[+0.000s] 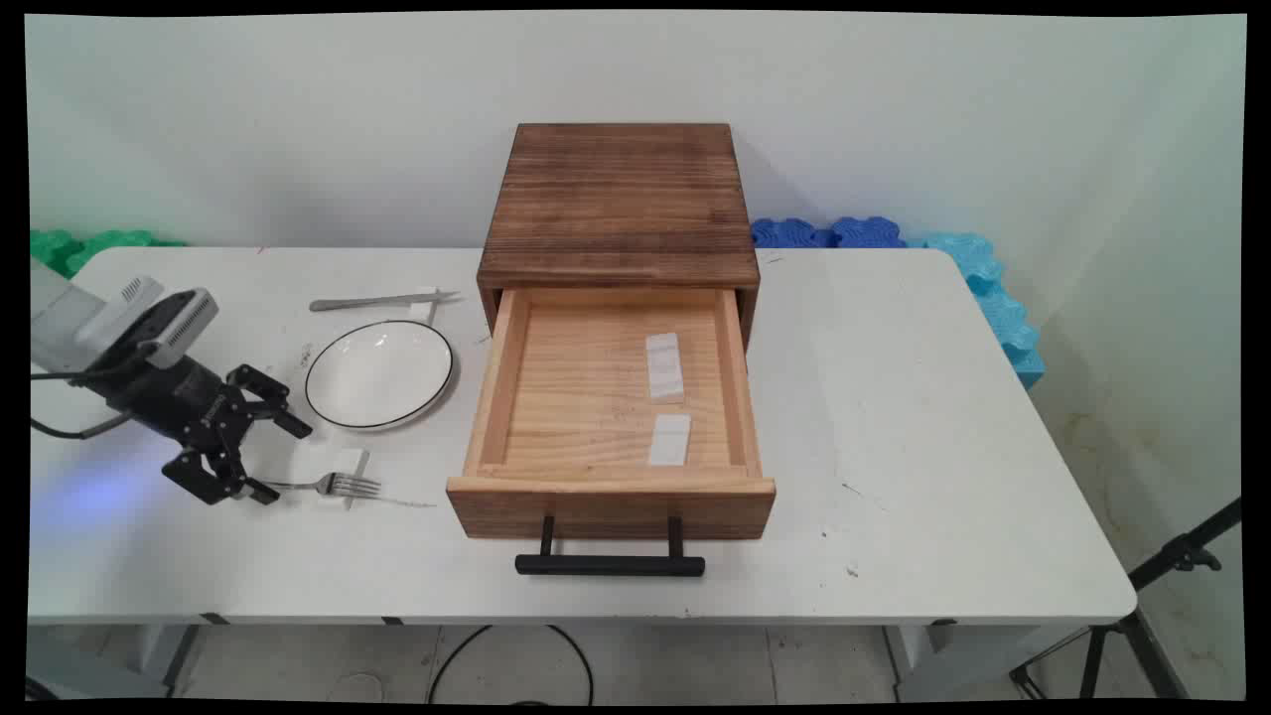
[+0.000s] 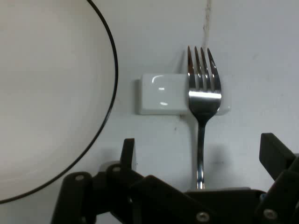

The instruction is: Pick up the knife from the left of the white plate

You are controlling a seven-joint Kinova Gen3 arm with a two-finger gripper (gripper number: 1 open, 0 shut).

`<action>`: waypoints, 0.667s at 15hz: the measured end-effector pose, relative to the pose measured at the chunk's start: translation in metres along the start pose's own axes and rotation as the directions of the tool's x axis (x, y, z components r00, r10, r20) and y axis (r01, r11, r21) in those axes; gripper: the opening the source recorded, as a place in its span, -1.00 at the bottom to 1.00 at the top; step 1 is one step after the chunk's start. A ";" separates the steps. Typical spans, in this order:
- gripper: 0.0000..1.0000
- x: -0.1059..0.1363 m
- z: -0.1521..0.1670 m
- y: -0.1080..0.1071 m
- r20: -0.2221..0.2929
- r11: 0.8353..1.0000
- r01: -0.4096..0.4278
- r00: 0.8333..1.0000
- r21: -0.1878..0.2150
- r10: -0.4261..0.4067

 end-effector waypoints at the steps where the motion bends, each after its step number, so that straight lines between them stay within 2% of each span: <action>1: 1.00 0.002 -0.003 -0.001 -0.001 1.000 -0.001 1.000 0.000 0.001; 10: 1.00 0.030 -0.033 -0.007 -0.021 1.000 -0.019 1.000 0.014 0.020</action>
